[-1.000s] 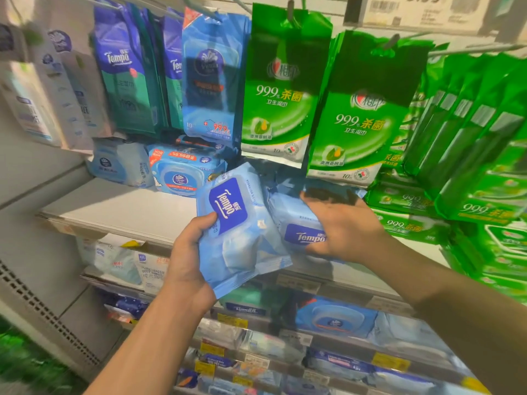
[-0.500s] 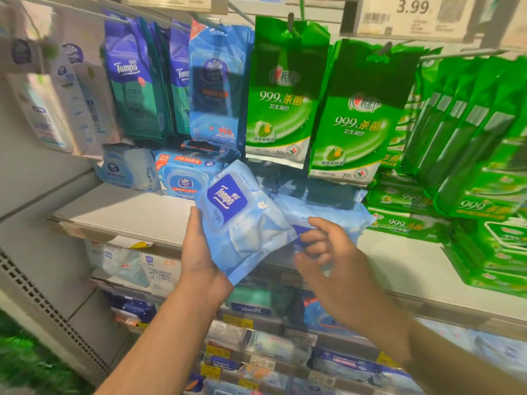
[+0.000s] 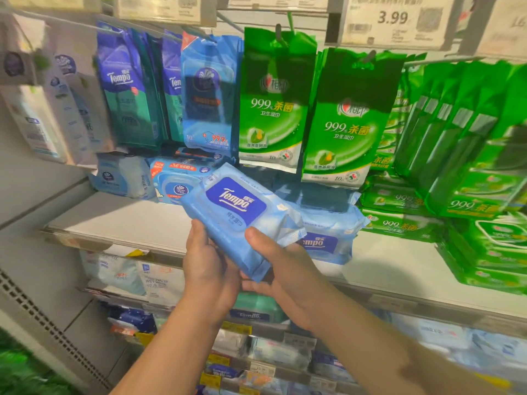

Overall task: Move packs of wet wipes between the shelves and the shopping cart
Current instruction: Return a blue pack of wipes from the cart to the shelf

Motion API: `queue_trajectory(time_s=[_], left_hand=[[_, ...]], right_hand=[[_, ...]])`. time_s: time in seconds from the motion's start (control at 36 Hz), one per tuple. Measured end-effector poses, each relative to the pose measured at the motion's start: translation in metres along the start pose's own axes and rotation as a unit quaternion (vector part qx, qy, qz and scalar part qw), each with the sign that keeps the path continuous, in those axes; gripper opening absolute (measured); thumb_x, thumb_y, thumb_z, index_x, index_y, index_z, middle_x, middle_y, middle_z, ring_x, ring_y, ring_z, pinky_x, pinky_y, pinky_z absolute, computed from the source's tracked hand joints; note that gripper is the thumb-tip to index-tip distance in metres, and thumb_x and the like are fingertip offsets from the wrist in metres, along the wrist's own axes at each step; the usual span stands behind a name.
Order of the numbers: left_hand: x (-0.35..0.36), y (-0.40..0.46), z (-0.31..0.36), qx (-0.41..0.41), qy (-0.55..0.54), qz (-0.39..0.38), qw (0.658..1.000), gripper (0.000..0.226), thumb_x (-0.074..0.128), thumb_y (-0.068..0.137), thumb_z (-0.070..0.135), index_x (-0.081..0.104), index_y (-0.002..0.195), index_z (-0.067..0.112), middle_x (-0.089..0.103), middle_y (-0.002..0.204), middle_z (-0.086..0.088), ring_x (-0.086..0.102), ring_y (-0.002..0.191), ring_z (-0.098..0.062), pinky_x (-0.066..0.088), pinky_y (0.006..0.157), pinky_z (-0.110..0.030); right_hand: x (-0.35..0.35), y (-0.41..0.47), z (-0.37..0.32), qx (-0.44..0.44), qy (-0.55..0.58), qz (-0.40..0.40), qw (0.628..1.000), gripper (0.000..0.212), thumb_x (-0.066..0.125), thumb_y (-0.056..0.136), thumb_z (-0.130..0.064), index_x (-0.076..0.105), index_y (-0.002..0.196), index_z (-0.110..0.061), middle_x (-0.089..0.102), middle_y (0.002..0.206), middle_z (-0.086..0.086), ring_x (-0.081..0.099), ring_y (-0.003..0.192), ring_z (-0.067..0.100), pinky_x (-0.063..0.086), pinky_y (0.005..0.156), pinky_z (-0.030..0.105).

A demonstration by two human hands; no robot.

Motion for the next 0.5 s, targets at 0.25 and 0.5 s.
queue_trajectory(time_s=[0.25, 0.5], left_hand=[[-0.01, 0.01, 0.032, 0.044, 0.073, -0.044, 0.995, 0.079, 0.072, 0.08, 0.027, 0.04, 0.152, 0.018, 0.07, 0.128, -0.01, 0.076, 0.09, -0.022, 0.061, 0.064, -0.032], [0.011, 0.015, 0.055, 0.104, 0.279, -0.165, 0.94, 0.091, 0.094, 0.06, 0.032, 0.055, 0.141, 0.015, 0.069, 0.134, -0.008, 0.063, 0.127, -0.028, 0.043, 0.113, -0.053]], right_hand=[[-0.026, -0.004, -0.028, -0.009, 0.026, 0.055, 0.998, 0.038, 0.07, 0.087, -0.033, 0.07, 0.118, -0.012, 0.076, 0.1, 0.018, 0.071, 0.074, 0.034, 0.057, 0.067, 0.042], [-0.048, -0.009, -0.041, 0.005, -0.009, 0.056, 0.998, 0.038, 0.062, 0.09, -0.04, 0.073, 0.106, -0.008, 0.07, 0.081, 0.02, 0.064, 0.063, 0.034, 0.048, 0.05, 0.029]])
Point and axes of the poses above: each hand's wrist, its own y-axis towards the middle knuckle, its own x-axis out of the palm, z = x × y, the point moved 10 cm from there along y, towards the middle knuckle
